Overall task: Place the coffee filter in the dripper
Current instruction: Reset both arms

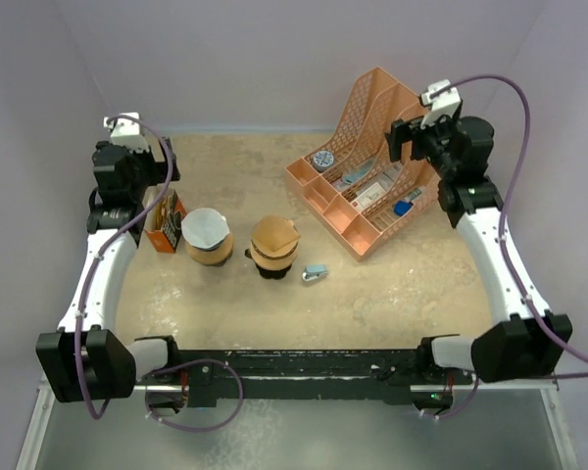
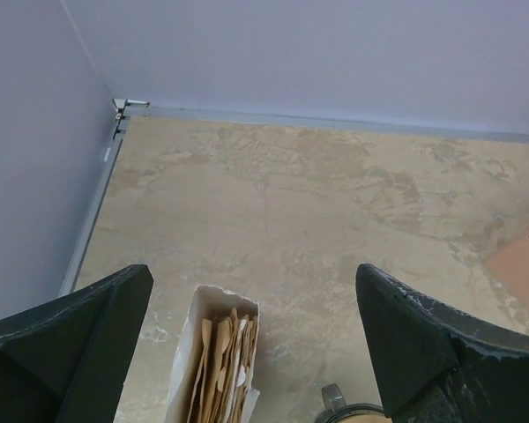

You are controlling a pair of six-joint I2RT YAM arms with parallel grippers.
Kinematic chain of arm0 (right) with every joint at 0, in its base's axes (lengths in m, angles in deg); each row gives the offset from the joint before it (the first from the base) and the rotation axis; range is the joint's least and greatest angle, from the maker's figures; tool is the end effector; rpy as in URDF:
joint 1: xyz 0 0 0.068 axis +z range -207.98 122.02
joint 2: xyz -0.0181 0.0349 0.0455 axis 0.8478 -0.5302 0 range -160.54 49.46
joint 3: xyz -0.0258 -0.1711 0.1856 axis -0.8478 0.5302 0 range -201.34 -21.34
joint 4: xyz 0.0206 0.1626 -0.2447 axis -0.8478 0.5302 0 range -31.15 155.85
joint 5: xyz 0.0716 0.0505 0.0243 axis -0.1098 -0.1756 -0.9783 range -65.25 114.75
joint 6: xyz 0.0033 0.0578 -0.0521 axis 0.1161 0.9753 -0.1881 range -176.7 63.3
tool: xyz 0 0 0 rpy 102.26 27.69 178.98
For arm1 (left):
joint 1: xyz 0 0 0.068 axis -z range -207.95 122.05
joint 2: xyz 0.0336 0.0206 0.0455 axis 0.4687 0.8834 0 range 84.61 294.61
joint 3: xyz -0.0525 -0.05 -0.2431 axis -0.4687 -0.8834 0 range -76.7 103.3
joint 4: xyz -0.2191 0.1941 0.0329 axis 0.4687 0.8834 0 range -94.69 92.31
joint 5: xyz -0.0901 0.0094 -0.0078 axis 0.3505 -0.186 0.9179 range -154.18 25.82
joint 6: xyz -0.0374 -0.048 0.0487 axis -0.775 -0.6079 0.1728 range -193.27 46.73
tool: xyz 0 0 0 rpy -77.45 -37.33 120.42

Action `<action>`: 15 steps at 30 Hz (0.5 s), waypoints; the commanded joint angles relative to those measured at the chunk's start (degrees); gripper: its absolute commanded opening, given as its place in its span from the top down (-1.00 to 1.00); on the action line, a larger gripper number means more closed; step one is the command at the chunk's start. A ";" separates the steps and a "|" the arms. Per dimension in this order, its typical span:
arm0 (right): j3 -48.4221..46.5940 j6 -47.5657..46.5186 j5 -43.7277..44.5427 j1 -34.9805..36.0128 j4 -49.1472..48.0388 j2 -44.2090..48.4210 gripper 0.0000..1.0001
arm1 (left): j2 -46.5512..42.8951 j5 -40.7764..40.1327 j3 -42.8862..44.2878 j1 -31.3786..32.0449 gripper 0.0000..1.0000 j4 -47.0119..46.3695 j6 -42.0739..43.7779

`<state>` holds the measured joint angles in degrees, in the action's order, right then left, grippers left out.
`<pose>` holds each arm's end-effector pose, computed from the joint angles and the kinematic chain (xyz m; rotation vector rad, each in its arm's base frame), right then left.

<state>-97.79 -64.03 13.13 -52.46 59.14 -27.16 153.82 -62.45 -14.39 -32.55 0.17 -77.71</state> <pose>0.3798 0.0500 0.4092 -0.3338 1.5447 0.1354 0.3552 0.0266 0.3390 -0.1183 1.7721 -0.0249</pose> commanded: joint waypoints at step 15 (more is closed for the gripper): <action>21.85 -2.35 11.50 0.11 -29.26 19.30 -1.00 | -10.97 2.10 -9.13 -0.23 -1.00 -9.21 -0.25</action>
<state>-77.26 -65.19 22.38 -52.37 35.97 -9.48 145.61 -62.42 -22.44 -32.55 -7.93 -79.53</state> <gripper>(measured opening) 0.998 0.998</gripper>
